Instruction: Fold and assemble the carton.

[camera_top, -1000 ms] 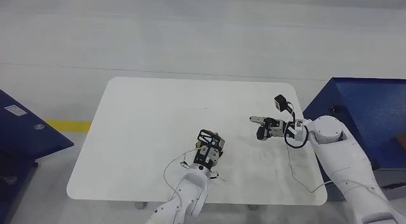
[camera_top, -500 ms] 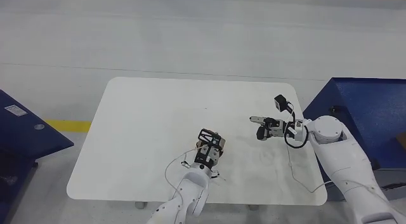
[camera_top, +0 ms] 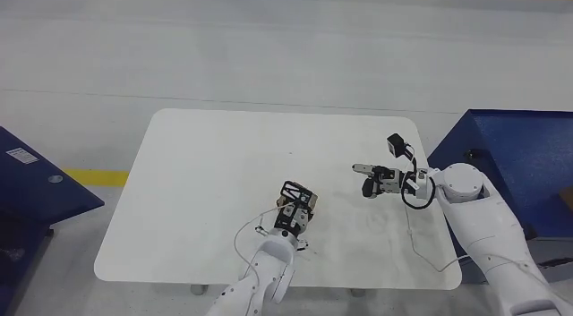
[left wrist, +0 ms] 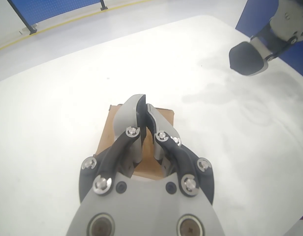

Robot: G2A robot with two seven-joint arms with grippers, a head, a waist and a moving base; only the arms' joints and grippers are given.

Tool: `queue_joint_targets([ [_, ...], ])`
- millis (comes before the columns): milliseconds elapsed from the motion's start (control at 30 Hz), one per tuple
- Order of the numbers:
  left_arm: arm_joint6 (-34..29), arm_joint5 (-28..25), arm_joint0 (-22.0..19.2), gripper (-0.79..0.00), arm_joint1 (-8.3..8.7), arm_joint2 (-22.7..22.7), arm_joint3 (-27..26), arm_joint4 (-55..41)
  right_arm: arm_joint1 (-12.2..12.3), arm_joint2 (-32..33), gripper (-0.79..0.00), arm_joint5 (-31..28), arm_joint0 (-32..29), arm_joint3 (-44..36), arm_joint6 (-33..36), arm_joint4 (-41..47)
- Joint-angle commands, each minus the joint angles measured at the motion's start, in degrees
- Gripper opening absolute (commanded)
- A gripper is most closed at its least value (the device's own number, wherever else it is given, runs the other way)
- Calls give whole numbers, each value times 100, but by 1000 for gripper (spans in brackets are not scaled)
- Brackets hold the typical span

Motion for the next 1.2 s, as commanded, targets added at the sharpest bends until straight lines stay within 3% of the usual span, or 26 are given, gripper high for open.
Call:
queue_joint_targets([
  [0, -35, 54, -34, -785, -17, 6, 43, -7, 0, 0, 0, 0, 0, 0, 0, 0],
  [200, 365, 91, 47, -785, -28, -41, -161, -29, 0, 0, 0, 0, 0, 0, 0, 0],
  [400, 3, -4, -49, -785, -45, -28, 60, 85, 0, 0, 0, 0, 0, 0, 0, 0],
  [600, 354, 79, -19, -785, -86, -24, -57, -46, 0, 0, 0, 0, 0, 0, 0, 0],
  [800, -4, -30, -147, -785, -108, -19, 234, 23, 0, 0, 0, 0, 0, 0, 0, 0],
  [1033, 393, 48, -124, -785, -144, -51, 76, -109, 0, 0, 0, 0, 0, 0, 0, 0],
  [1167, 112, -81, -204, -785, -155, -28, 308, -24, 0, 0, 0, 0, 0, 0, 0, 0],
])
